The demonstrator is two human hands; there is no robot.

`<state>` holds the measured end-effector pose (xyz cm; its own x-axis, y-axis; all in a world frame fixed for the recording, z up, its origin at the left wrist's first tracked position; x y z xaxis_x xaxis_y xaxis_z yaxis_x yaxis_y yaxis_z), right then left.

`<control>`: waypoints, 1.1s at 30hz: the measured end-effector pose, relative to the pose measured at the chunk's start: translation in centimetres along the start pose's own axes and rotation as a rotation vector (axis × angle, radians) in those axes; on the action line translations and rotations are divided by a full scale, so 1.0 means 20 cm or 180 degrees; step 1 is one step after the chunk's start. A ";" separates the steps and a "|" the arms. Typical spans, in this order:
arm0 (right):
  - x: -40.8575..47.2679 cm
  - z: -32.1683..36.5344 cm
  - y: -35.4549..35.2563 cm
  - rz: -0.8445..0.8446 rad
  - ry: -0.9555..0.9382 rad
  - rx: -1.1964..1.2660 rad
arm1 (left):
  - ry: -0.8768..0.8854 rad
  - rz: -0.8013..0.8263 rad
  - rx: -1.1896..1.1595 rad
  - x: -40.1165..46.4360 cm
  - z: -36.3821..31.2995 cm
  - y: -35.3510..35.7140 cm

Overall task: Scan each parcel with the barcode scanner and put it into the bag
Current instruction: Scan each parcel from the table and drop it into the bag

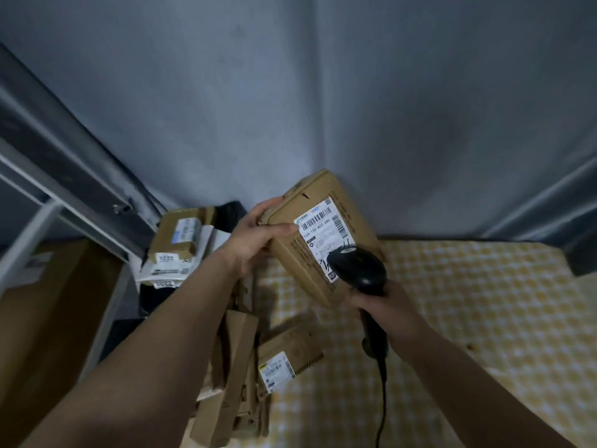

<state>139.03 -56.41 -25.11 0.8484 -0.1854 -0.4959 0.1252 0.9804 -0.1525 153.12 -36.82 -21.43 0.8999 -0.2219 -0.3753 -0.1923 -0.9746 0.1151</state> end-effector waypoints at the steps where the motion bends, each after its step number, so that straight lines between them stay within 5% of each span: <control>1: -0.05 0.06 0.01 0.0014 -0.0125 -0.0066 | 0.0081 0.0026 0.0027 -0.03 -0.07 -0.02; 8: -0.34 0.45 0.15 -0.0146 -0.0992 -0.0424 | 0.0421 0.0110 0.0403 -0.25 -0.43 -0.23; 20: -0.69 0.58 0.56 -0.0217 -0.1395 -0.0225 | 0.0770 0.0372 0.0138 -0.60 -0.68 -0.70; 33: -0.90 0.59 0.74 -0.0534 -0.1534 -0.0505 | 0.0869 0.0507 0.0113 -0.77 -0.72 -0.83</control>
<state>131.73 -37.87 -8.42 0.9682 -0.2501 -0.0104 0.2316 0.9108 -0.3418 148.11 -16.74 -4.36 0.9283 -0.3597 -0.0938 -0.3483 -0.9298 0.1186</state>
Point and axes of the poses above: each hand's wrist, its own x-axis towards the middle knuckle, its own y-axis out of the palm, z = x × y, the point moved 1 cm from there along x, towards the middle knuckle, and after that the axes turned 7 degrees about -x, right-handed, at the moved point
